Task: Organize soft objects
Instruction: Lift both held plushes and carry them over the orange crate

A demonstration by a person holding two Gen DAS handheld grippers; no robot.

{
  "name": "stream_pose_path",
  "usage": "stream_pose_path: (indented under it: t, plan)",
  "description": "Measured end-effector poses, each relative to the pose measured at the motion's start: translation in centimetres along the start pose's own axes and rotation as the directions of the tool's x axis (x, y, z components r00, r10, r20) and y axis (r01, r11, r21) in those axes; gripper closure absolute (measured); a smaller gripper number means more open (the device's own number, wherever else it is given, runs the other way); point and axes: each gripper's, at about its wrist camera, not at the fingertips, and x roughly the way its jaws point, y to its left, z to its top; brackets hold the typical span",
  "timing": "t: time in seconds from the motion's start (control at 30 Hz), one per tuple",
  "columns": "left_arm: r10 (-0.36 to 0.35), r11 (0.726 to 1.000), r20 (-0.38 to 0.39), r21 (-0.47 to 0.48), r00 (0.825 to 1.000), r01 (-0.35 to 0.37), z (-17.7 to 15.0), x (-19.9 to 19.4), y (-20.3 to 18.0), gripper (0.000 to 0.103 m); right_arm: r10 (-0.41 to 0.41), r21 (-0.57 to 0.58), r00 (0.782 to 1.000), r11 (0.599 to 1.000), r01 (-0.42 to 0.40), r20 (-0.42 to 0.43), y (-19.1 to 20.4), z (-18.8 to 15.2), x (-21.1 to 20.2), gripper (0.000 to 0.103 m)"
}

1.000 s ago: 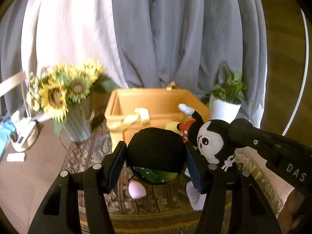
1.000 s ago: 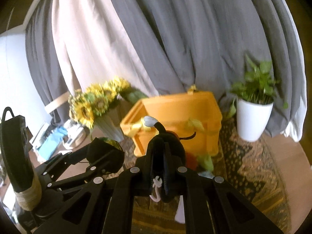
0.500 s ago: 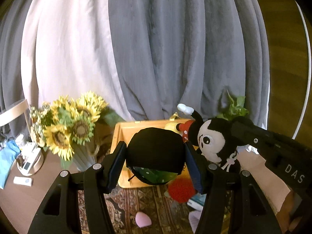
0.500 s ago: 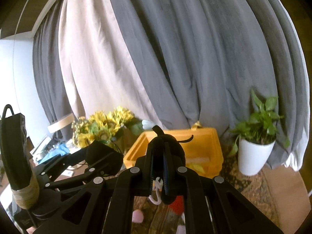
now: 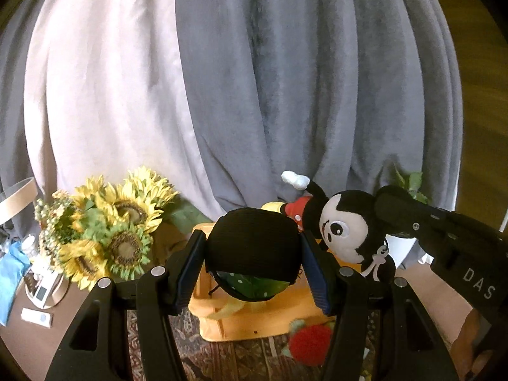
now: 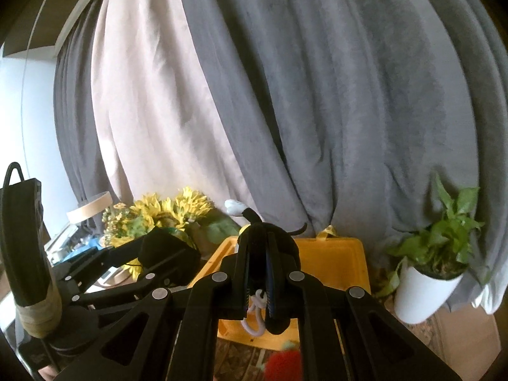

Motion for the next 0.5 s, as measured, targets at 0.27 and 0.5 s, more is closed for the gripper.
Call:
stream_pose_path:
  t: [0.27, 0.5]
  plan:
    - [0.006, 1.0, -0.059, 0.01, 0.998, -0.005, 0.6, 5.4, 0.6, 0.044, 0.024, -0.002, 0.998, 1.0, -0.024, -0.064, -1.7, 0.6, 5.7, 0.094]
    - [0.026, 0.999, -0.143, 0.027, 0.989, -0.022, -0.3, 10.9, 0.8, 0.044, 0.021, -0.003, 0.988, 1.0, -0.022, -0.151, -3.0, -0.8, 10.4, 0.094]
